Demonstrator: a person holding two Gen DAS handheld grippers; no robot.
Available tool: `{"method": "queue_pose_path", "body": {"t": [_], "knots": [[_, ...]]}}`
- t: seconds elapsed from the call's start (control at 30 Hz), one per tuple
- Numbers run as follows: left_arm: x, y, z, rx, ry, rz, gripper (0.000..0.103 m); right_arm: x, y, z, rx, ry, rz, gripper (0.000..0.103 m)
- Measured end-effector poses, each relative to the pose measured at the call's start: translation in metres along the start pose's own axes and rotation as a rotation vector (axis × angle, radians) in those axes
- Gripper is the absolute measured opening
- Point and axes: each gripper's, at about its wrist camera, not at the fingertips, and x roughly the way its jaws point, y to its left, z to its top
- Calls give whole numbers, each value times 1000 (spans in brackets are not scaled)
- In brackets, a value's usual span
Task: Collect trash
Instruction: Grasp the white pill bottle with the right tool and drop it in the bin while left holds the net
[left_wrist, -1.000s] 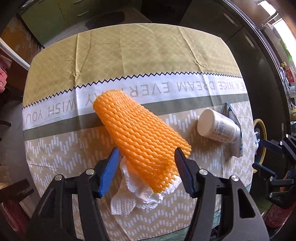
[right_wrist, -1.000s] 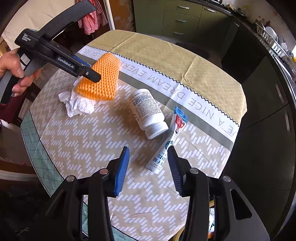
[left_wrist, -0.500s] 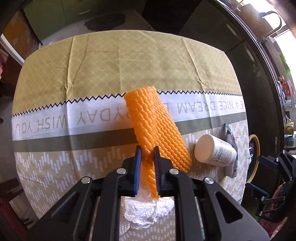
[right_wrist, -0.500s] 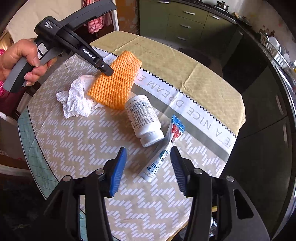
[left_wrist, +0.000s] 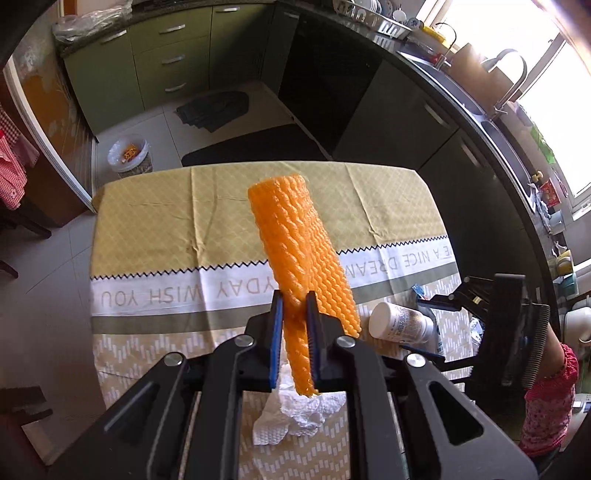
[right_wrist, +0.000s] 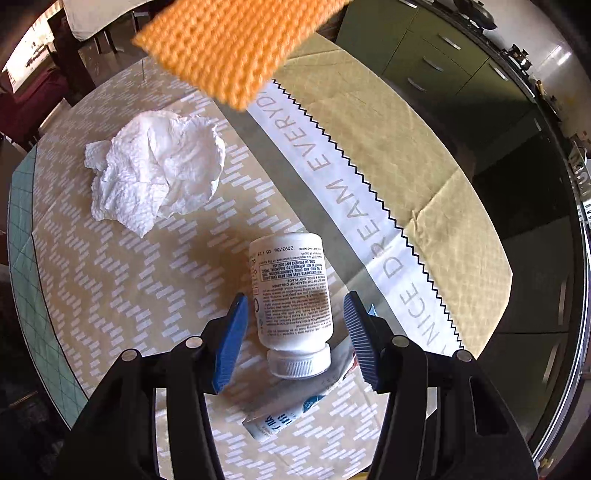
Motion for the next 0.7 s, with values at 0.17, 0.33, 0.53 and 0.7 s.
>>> {"method": "queue_pose_path", "body": {"t": [0.17, 0.33, 0.53, 0.7], "knots": [[-33, 11, -12, 24, -40, 12, 12, 19, -1, 7, -4, 49, 13, 52], [-56, 6, -31, 60, -59, -16, 12, 24, -5, 11, 46, 8, 36, 47], [-68, -26, -55, 138, -70, -64, 12, -27, -14, -15, 158, -157, 83, 47], [-67, -74, -76, 252, -42, -133, 12, -75, -25, -107, 349, -187, 35, 47]]}}
